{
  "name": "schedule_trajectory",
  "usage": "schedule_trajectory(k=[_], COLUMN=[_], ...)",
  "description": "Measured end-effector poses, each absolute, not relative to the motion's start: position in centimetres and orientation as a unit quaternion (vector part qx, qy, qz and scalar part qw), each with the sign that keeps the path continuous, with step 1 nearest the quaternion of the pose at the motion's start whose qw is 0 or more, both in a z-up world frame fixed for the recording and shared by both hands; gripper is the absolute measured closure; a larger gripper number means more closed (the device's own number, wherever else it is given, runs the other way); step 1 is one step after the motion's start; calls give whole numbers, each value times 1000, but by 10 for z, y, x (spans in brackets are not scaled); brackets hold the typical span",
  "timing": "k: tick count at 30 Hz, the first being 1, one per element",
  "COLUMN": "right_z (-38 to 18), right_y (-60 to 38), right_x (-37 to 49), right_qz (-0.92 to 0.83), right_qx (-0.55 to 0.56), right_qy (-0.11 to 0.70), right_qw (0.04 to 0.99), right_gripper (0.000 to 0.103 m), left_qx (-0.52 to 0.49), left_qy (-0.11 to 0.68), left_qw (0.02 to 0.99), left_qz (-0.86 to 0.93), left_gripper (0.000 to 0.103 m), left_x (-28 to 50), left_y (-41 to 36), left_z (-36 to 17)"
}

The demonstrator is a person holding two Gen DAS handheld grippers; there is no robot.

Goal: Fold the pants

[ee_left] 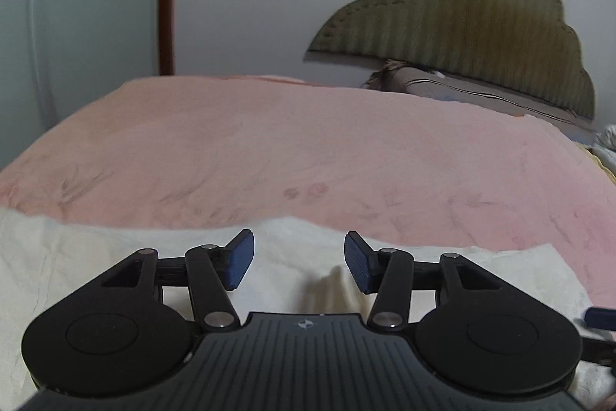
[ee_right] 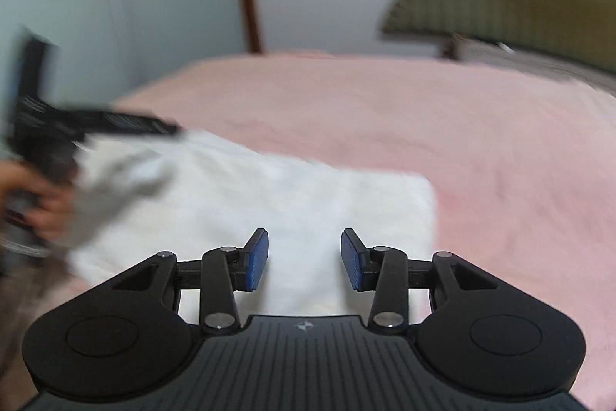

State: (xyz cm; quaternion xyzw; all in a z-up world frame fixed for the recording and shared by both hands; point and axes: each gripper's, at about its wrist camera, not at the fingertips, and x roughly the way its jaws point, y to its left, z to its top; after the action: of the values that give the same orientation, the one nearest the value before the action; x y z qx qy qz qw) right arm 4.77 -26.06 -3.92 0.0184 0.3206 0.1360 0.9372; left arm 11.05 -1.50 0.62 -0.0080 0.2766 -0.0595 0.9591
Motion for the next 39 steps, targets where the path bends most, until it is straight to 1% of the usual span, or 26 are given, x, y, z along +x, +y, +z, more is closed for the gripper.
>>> schedule_trajectory(k=[2, 4, 6, 8, 11, 12, 16, 19, 22, 23, 24, 25, 27, 29, 35, 39], right_z=[-58, -58, -53, -39, -18, -16, -24, -38, -48, -49, -48, -45, -39, -37, -31, -33], right_y=[-261, -252, -241, -231, -202, -192, -141, -117, -106, -106, -107, -110, -117, -127, -149, -152], right_x=[63, 48, 39, 31, 19, 14, 2, -4, -6, -6, -6, -4, -4, -6, 3, 1], right_qz=[114, 103, 91, 109, 166, 190, 266, 291, 279, 276, 276, 276, 275, 270, 258, 249], right_qx=[-3, -20, -30, -36, -49, -61, -139, -194, -237, -237, -228, -215, -188, -160, -86, -80], right_qy=[351, 338, 330, 307, 269, 256, 220, 223, 222, 220, 219, 220, 213, 210, 221, 227], right_qw=[929, 935, 939, 945, 947, 946, 928, 910, 904, 905, 908, 910, 918, 926, 936, 938], right_gripper=[63, 61, 61, 61, 61, 61, 61, 61, 62, 62, 72, 76, 83, 87, 87, 87], left_qx=[38, 108, 147, 135, 122, 116, 62, -23, -103, -120, -131, -140, -152, -169, -261, -312], left_qy=[277, 282, 303, 312, 301, 296, 299, 314, 337, 345, 351, 357, 366, 380, 442, 476], left_qw=[956, 950, 939, 939, 945, 948, 952, 949, 935, 930, 925, 920, 911, 899, 831, 790], left_qz=[-84, -81, -61, -53, -38, -31, -13, -23, -43, -54, -67, -83, -111, -140, -216, -226], left_gripper=[43, 38, 38, 38, 39, 38, 37, 37, 37, 37, 37, 36, 35, 33, 28, 27], left_x=[111, 121, 136, 145, 142, 140, 129, 115, 103, 100, 96, 94, 86, 85, 88, 90], left_y=[-34, -54, -64, -62, -54, -50, -22, 6, 29, 33, 36, 36, 36, 35, 37, 42], left_z=[6, -8, -25, -30, -21, -18, -4, 5, 10, 11, 12, 13, 14, 12, -7, -25])
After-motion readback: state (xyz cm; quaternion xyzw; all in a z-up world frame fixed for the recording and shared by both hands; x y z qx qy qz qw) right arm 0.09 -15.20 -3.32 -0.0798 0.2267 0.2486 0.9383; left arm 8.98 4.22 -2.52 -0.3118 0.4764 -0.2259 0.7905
